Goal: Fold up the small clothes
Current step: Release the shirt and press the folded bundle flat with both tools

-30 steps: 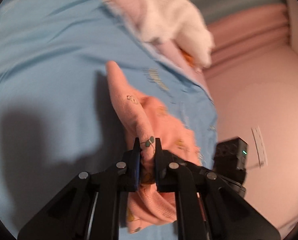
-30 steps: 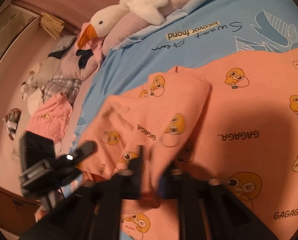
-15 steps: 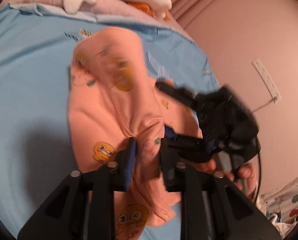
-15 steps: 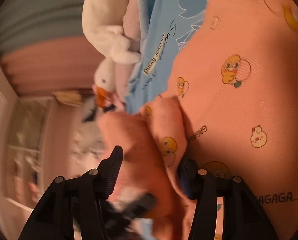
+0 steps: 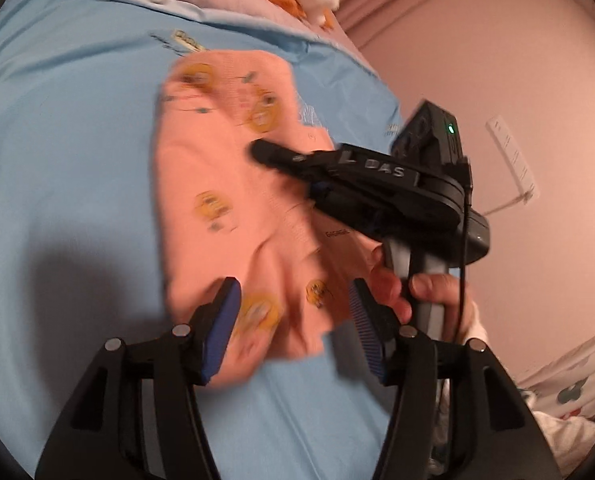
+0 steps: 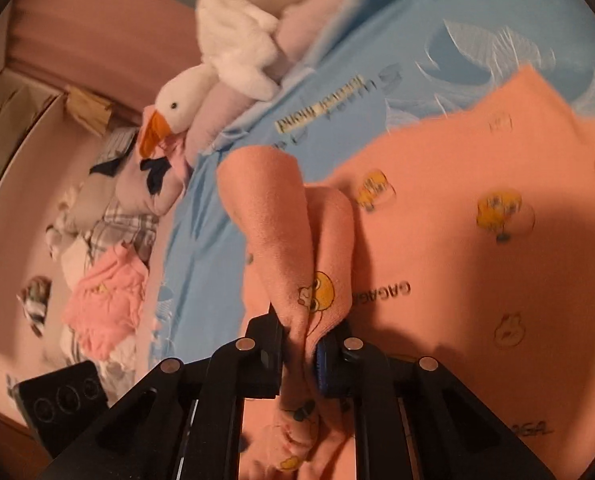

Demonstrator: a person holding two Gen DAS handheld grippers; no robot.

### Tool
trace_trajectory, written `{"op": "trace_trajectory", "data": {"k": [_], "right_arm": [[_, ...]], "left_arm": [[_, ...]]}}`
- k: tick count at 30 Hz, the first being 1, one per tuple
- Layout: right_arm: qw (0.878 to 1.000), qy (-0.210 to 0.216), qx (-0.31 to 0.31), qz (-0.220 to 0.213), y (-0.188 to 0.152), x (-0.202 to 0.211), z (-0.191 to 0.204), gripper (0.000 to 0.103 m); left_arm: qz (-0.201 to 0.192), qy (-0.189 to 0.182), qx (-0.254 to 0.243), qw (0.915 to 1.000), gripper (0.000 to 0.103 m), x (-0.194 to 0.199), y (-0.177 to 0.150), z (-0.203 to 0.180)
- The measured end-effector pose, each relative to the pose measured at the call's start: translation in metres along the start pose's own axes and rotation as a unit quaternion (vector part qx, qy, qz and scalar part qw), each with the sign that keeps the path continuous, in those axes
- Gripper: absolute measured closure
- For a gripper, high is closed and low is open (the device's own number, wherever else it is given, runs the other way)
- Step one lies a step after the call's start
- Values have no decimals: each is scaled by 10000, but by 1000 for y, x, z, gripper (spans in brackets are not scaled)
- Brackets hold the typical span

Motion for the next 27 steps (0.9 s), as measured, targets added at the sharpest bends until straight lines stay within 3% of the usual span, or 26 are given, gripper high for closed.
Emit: {"op": "trace_trajectory", "data": {"k": [2,6,10,17,18,21,22,27], "right_arm": [[9997,-49,221,-109,4,17,8,90],[9985,-198,327,-398,14,71,8,90],[9969,-528,51,-575,21,107,-23,89],[9941,-573,-899,-188,16,81,-100,89],[9941,-337,-996,-273,16,81,-103,89],[9929,325,-1131,-196,9,80,-101,69],[9929,392,-1114,-148,6,81,-98,63],[9968,131,-786,-33,-18,90,-86,62]], "left_arm": [[-188,71,144,9997,30,16,-2,6],[-365,201,236,9989,29,34,-5,17],[-403,77,419,9983,29,25,3,22],[-63,209,397,9990,29,-7,15,12],[-31,226,332,9992,29,-11,19,7],[32,346,75,9994,28,-22,28,-9],[46,395,7,9992,27,-26,32,-11],[12,1066,-401,9935,26,-55,57,-21]]}}
Point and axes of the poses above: each gripper's, at about its wrist camera, not at the fingertips, and x roughly against the way its jaws point, z to its left, y to its top, the point moved 7 cm from there along -x, roughly the way its jaws point, and after that the axes turned 14 degrees about z, right-handed, at the moved point
